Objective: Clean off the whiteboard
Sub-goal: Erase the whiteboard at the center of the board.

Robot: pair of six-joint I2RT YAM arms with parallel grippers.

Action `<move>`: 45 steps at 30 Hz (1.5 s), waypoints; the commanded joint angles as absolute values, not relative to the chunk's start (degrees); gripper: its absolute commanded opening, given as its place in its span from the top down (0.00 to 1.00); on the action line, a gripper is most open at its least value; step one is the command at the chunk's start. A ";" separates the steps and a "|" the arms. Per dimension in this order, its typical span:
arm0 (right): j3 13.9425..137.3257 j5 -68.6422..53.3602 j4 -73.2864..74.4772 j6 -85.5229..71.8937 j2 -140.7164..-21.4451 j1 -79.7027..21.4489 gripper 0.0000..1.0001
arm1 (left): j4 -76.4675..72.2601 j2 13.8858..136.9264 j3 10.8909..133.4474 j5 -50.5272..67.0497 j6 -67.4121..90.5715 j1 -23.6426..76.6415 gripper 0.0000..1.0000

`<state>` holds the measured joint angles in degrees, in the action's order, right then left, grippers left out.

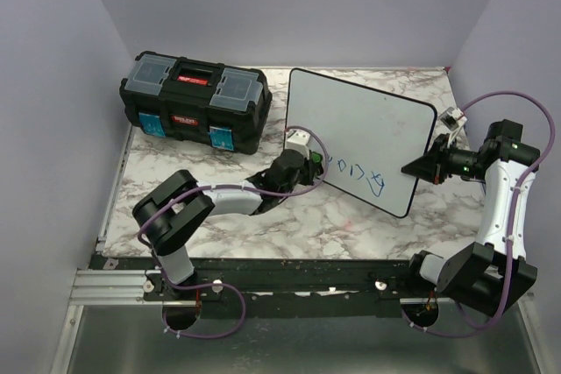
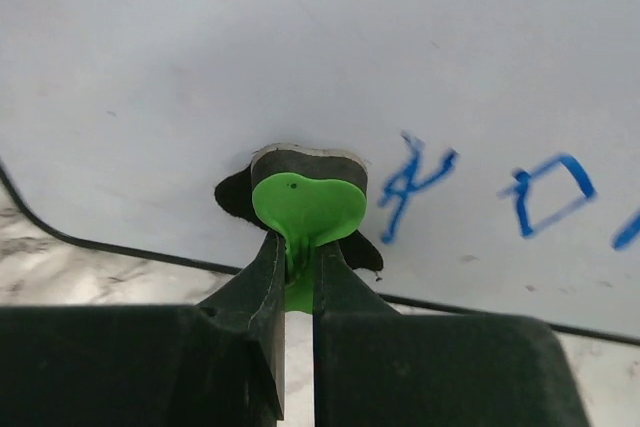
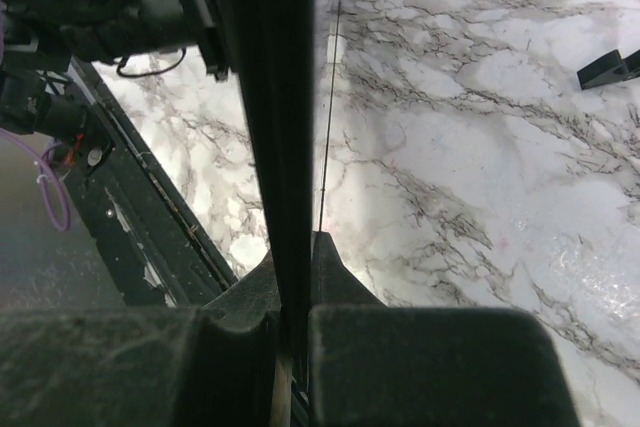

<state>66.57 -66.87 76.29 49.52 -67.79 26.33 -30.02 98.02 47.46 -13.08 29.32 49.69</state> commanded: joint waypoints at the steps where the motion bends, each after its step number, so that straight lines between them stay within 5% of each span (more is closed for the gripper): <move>1: 66.72 -76.82 77.81 49.26 -65.91 25.84 0.99 | -31.94 100.26 48.95 -11.21 29.71 54.11 1.00; 14: 66.70 -76.90 77.78 49.40 -65.61 25.84 0.99 | -29.88 99.22 47.55 -12.59 26.72 44.11 1.00; 28: 66.62 -76.82 77.32 48.85 -65.59 25.84 0.99 | -35.34 98.39 46.87 -9.73 25.56 53.34 1.00; 37: 66.58 -76.88 77.14 48.71 -65.64 25.86 0.99 | -37.43 98.86 42.69 -10.61 27.35 46.78 1.00; 45: 66.45 -76.91 76.60 48.22 -65.41 25.84 0.99 | -38.11 100.88 44.59 -10.84 27.42 51.01 1.00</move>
